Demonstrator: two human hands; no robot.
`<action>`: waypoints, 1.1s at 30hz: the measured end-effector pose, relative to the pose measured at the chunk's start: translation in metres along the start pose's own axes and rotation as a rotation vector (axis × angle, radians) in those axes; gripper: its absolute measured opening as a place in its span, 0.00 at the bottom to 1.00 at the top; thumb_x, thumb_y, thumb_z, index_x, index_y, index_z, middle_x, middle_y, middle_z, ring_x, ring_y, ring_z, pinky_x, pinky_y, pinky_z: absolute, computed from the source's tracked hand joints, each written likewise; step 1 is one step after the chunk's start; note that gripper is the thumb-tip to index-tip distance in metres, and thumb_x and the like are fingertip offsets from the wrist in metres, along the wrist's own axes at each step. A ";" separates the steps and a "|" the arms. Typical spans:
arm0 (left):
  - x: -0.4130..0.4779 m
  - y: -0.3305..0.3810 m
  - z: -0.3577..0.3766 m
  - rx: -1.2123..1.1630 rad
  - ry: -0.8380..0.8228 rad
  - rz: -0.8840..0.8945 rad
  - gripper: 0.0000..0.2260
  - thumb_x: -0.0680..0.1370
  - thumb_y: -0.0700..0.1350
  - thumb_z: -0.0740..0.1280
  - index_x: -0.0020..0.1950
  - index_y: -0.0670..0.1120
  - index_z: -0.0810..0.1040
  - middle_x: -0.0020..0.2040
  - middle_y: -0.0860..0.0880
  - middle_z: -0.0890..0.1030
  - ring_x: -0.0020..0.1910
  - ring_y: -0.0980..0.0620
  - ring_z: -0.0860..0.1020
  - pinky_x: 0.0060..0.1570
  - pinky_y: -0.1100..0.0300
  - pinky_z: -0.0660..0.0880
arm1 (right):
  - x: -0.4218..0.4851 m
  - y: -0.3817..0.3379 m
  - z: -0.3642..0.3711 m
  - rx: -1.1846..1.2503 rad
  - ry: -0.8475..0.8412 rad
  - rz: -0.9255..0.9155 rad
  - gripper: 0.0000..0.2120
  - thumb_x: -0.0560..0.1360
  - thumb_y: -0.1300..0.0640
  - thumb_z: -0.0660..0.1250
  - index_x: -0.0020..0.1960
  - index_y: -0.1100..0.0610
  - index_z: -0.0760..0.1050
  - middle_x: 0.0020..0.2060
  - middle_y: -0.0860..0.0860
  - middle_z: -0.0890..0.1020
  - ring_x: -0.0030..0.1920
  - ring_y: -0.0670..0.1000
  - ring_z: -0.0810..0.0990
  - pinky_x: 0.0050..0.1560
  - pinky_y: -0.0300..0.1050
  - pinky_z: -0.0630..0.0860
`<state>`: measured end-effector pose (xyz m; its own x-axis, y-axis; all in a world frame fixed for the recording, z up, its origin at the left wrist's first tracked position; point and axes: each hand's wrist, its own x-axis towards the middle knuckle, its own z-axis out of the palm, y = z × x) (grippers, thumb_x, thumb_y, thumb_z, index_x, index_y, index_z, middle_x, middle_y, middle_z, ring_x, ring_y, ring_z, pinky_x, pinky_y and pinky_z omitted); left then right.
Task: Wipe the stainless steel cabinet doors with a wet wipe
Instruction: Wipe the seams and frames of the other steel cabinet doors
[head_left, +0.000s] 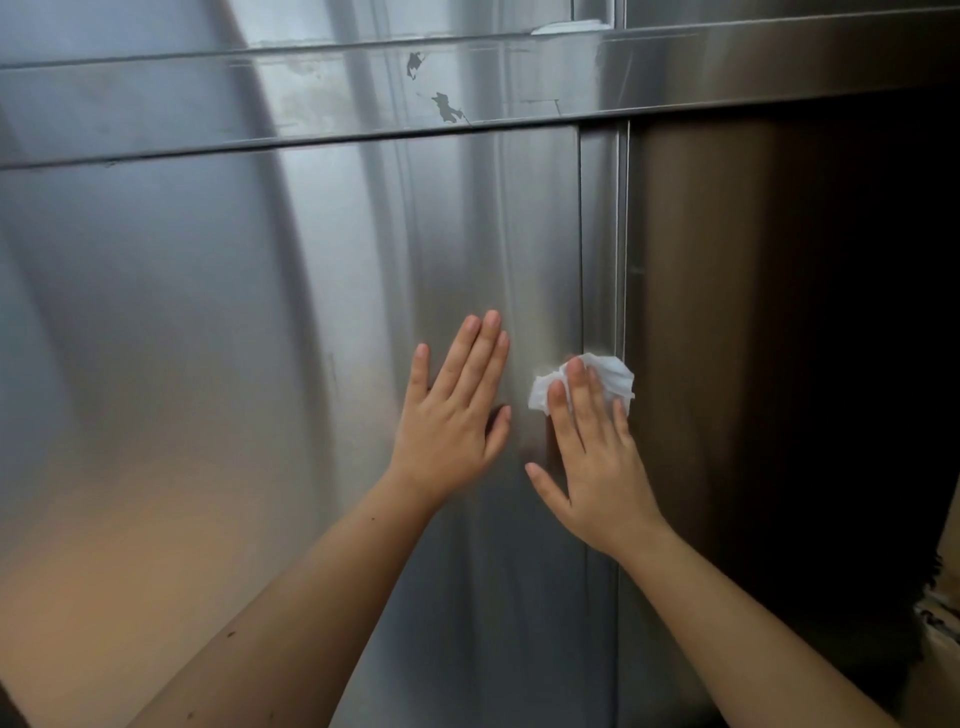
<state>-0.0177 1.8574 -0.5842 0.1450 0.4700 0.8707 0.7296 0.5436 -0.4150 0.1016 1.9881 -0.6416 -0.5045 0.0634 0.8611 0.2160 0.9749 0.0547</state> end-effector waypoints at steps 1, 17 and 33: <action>0.000 0.000 0.000 0.005 -0.001 0.000 0.30 0.77 0.50 0.57 0.76 0.41 0.55 0.76 0.45 0.55 0.75 0.50 0.54 0.70 0.42 0.51 | -0.010 -0.001 0.004 -0.001 -0.006 0.002 0.37 0.77 0.43 0.54 0.77 0.59 0.42 0.76 0.60 0.49 0.76 0.60 0.49 0.74 0.54 0.47; -0.041 0.016 0.012 0.002 -0.027 0.030 0.28 0.79 0.49 0.56 0.77 0.40 0.53 0.78 0.45 0.46 0.77 0.48 0.48 0.71 0.41 0.48 | -0.020 0.001 0.005 0.011 -0.062 -0.011 0.36 0.76 0.44 0.55 0.77 0.58 0.47 0.76 0.57 0.49 0.76 0.58 0.49 0.73 0.58 0.52; -0.077 0.051 0.028 0.036 -0.035 -0.006 0.29 0.82 0.55 0.51 0.78 0.42 0.47 0.78 0.45 0.42 0.77 0.47 0.45 0.71 0.43 0.41 | -0.046 0.007 0.018 0.088 -0.094 -0.051 0.37 0.76 0.44 0.55 0.77 0.54 0.40 0.76 0.52 0.40 0.76 0.56 0.45 0.74 0.55 0.46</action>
<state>-0.0100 1.8681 -0.6800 0.1164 0.4903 0.8638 0.7059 0.5710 -0.4192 0.1112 1.9962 -0.6896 -0.5899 0.0285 0.8070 0.1159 0.9920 0.0496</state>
